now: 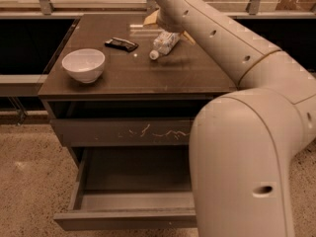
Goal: Place blue plastic bottle into middle drawer
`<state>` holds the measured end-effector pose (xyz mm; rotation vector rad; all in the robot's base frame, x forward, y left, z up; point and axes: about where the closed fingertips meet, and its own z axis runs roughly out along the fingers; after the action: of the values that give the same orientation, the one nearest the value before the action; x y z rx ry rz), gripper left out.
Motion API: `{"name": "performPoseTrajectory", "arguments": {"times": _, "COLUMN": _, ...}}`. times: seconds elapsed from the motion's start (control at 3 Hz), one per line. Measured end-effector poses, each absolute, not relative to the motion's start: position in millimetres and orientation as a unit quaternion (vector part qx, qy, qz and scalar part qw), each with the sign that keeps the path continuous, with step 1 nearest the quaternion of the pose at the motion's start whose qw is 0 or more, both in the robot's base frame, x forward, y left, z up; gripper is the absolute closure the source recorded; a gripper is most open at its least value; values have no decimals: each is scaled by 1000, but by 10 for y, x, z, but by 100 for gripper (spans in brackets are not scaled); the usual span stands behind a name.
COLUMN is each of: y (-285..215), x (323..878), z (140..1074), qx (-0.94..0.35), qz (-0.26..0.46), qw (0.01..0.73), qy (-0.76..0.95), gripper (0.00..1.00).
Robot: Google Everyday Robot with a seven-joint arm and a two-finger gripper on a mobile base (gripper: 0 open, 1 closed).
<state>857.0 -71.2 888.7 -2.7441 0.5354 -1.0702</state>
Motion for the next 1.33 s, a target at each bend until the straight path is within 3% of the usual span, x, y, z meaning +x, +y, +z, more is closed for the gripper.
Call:
{"name": "performPoseTrajectory", "arguments": {"times": 0.67, "y": -668, "x": 8780, "z": 8519, "qx": -927, "qz": -329, "qw": 23, "qy": 179, "gripper": 7}}
{"name": "performPoseTrajectory", "arguments": {"times": 1.33, "y": -655, "x": 8824, "z": 8448, "qx": -931, "qz": -322, "qw": -12, "qy": 173, "gripper": 56}}
